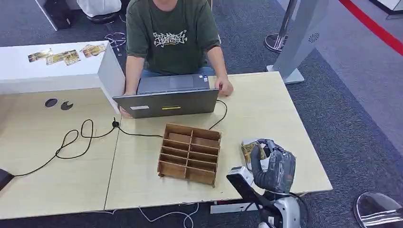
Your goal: Pass the card to the sensor for recognition and then transmit it.
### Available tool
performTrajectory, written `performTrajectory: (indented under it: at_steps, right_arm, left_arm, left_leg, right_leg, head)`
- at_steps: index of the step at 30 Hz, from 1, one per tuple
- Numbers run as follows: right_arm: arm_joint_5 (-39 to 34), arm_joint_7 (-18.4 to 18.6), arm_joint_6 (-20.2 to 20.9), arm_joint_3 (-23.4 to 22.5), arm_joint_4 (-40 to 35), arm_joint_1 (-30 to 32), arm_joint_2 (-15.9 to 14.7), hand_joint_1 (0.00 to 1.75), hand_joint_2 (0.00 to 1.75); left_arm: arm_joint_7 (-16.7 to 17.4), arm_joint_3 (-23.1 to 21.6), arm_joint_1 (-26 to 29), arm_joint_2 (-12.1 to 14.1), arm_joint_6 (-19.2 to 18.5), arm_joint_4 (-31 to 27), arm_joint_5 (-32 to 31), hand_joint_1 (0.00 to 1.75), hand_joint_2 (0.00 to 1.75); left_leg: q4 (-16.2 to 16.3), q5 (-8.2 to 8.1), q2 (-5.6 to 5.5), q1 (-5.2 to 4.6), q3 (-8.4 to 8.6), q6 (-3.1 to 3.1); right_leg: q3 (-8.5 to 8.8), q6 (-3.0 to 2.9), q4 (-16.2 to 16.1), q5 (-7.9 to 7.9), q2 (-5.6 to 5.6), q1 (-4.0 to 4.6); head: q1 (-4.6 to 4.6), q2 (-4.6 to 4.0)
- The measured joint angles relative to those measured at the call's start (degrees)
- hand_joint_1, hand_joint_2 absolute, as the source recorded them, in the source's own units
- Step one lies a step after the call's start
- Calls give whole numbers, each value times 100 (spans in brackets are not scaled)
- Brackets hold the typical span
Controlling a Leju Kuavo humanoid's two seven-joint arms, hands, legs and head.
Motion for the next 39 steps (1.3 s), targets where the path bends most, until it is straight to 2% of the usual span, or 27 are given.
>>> performTrajectory:
  at_steps: [9, 26, 39]
  right_arm:
    - [125, -4, 0, -651, -380, 285, 157, 175, 175]
    - [184, -665, 0, -1960, -1169, 657, 712, 175, 175]
    - [-87, -1069, 0, -2364, -1399, 723, 966, 175, 175]
  left_arm:
    - [0, 0, -2, -24, 42, 0, 55, 0, 0]
    - [7, 0, -6, -52, 85, 0, 142, 0, 0]
    - [7, 0, -8, -52, 79, 0, 164, 0, 0]
  left_leg:
    - [0, -1, 0, 0, 1, 1]
    - [0, -1, 1, 0, 1, 2]
    - [0, -2, 2, 0, 1, 2]
  right_leg:
    - [-1, 0, 0, 0, 1, 0]
    - [0, 0, -1, 0, 1, 0]
    - [1, 0, 0, 0, 2, 0]
  head:
    - [-2, 0]
    - [0, 0]
    - [0, -2]
